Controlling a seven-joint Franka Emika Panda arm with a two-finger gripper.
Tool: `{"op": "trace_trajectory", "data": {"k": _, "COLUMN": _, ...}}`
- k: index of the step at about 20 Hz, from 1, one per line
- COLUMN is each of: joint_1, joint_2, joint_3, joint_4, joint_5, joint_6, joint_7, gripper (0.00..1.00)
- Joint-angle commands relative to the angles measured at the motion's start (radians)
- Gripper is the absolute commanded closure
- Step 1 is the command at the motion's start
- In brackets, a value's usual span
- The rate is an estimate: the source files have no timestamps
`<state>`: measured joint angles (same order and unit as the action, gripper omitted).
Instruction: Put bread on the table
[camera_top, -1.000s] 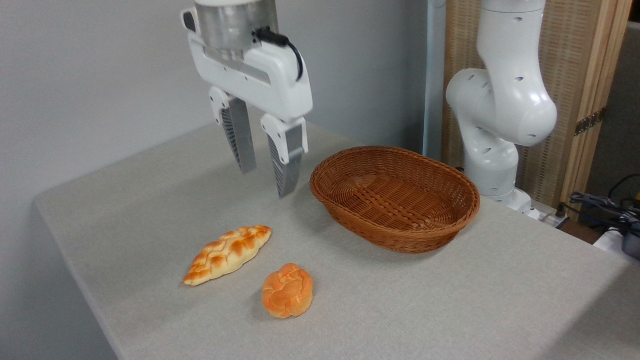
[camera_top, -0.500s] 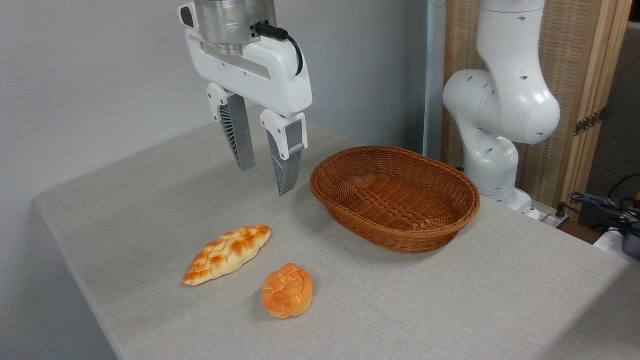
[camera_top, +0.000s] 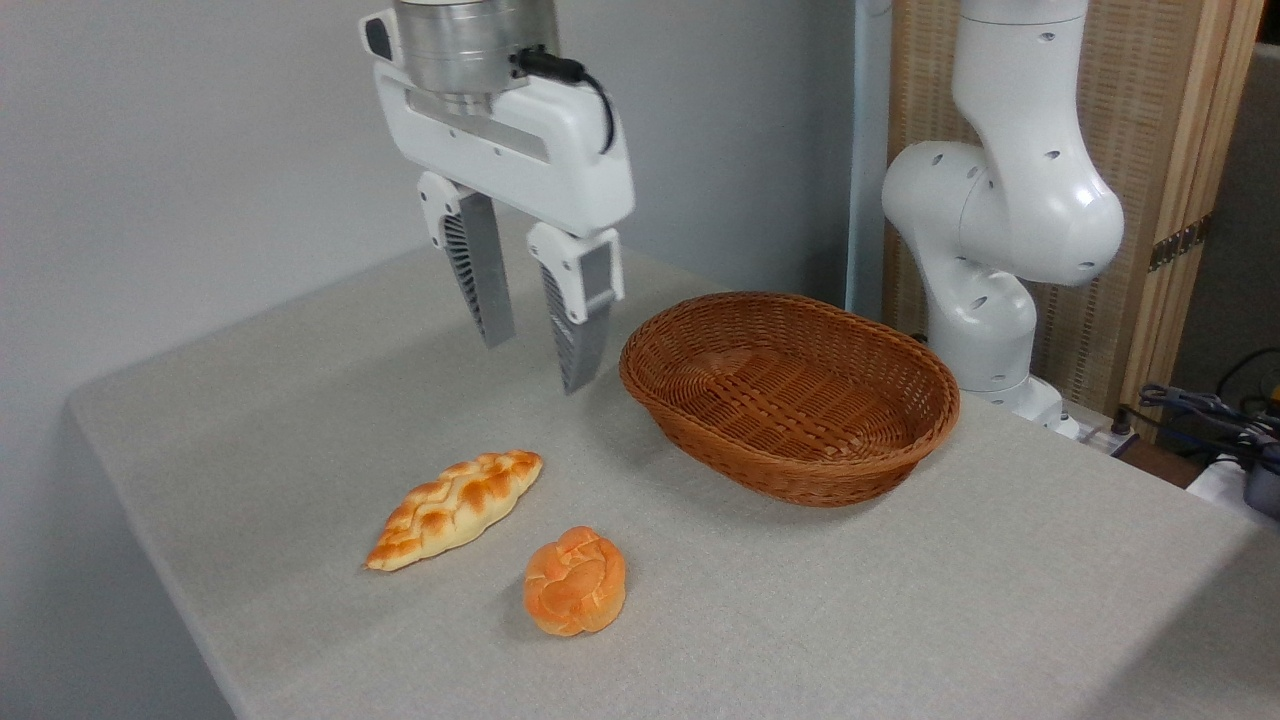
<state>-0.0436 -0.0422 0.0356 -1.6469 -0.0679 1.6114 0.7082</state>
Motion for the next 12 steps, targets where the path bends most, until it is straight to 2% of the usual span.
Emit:
{"op": "trace_trajectory", "data": {"k": 1, "joint_1": 0.021, "joint_2": 0.008, "joint_3": -0.029, "joint_4": 0.016, "joint_5": -0.009, "joint_6": -0.027, "joint_7": -0.006, "gripper": 0.0}}
{"op": "trace_trajectory", "data": {"k": 3, "joint_1": 0.021, "joint_2": 0.01, "joint_3": -0.051, "joint_4": 0.016, "joint_5": -0.007, "joint_6": -0.027, "joint_7": -0.004, "gripper": 0.0}}
{"op": "trace_trajectory", "data": {"k": 12, "joint_1": 0.021, "joint_2": 0.01, "joint_3": -0.042, "joint_4": 0.03, "joint_5": 0.036, "joint_6": -0.028, "joint_7": 0.004, "gripper": 0.0}}
